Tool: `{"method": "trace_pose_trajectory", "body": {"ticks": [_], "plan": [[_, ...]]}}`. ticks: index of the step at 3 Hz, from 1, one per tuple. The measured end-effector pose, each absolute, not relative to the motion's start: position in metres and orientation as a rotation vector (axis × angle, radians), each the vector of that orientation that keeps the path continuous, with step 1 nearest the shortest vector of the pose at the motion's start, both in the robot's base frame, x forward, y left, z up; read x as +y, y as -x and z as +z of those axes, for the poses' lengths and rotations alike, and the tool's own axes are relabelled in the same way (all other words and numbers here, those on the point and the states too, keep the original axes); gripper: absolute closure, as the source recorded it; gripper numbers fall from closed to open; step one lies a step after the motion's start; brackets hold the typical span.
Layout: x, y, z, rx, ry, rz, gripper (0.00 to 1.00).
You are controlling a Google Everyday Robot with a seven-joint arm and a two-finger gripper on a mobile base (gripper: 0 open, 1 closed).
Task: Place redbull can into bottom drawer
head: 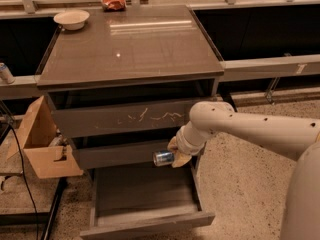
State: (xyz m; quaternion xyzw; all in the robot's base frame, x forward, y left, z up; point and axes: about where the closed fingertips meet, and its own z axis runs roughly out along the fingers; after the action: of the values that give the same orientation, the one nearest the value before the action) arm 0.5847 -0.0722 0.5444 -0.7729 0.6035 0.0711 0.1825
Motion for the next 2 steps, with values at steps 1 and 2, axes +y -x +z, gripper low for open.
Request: {"method": "trace_pose_trajectory", "body": {"ticks": [1, 2], "plan": [[-0.078, -0.588, 0.507, 1.692, 2.141, 0.247, 1.0], [-0.083, -0.588, 0.429, 1.638, 2.099, 0.373, 1.0]]}}
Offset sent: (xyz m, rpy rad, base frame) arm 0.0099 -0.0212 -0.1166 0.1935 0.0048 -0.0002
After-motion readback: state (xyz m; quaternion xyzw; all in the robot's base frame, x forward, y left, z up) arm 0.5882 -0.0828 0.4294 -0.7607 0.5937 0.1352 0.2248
